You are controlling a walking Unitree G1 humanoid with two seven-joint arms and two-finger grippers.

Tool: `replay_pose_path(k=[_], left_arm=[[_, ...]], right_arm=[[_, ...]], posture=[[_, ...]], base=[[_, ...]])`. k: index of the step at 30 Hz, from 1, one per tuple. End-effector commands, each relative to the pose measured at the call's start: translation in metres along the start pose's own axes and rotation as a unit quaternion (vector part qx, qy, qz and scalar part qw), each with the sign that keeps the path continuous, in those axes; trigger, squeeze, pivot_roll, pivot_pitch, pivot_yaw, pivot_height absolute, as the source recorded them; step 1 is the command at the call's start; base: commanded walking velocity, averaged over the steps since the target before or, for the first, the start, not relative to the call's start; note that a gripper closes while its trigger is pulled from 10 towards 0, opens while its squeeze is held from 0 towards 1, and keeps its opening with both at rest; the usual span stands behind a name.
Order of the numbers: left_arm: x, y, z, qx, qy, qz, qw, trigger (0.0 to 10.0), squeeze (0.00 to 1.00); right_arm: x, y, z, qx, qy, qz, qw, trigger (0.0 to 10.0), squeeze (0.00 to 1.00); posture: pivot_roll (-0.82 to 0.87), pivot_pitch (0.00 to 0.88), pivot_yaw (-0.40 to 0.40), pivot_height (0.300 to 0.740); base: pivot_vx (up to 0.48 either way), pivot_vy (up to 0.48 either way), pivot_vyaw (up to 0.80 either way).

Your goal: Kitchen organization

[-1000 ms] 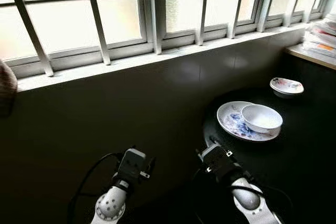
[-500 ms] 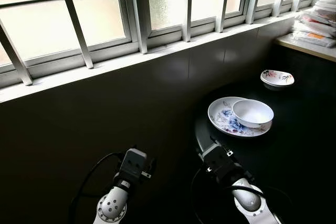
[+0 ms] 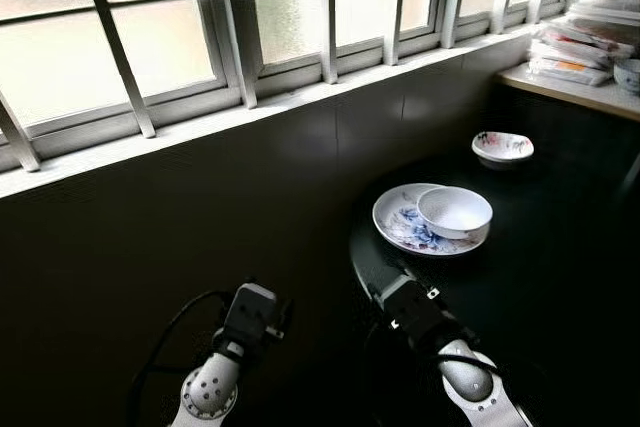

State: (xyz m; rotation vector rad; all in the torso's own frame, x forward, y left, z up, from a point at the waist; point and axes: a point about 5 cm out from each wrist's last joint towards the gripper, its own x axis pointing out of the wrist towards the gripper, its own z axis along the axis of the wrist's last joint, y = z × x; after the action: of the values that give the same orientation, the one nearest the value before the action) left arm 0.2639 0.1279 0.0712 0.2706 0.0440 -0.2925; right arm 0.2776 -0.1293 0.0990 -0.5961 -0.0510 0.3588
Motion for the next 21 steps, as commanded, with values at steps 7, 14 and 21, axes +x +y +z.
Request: replay_pose_path(k=[7, 14, 21], left_arm=[[-0.0015, 0.0048, -0.0003, -0.001, 0.0, 0.003, 1.0, 10.0, 0.0], [-0.0002, 0.005, 0.0002, -0.002, 0.0, 0.008, 1.0, 10.0, 0.0], [0.001, 0.0039, 0.0008, -0.003, 0.0, 0.008, 1.0, 10.0, 0.0]], right_arm=[[0.0022, 0.0004, 0.0035, 0.005, -0.004, -0.001, 1.0, 10.0, 0.0], [0.0039, -0.0016, 0.0031, 0.003, -0.004, 0.0, 1.0, 10.0, 0.0], [0.0038, -0.0044, 0.0013, 0.013, 0.003, -0.007, 1.0, 10.0, 0.0]], posture=[[-0.04, 0.0, 0.035, 0.74], [-0.04, 0.0, 0.03, 0.74], [-0.05, 0.0, 0.029, 0.74]], base=[[0.0, 0.0, 0.0], [0.0, 0.0, 0.0], [0.0, 0.0, 0.0]])
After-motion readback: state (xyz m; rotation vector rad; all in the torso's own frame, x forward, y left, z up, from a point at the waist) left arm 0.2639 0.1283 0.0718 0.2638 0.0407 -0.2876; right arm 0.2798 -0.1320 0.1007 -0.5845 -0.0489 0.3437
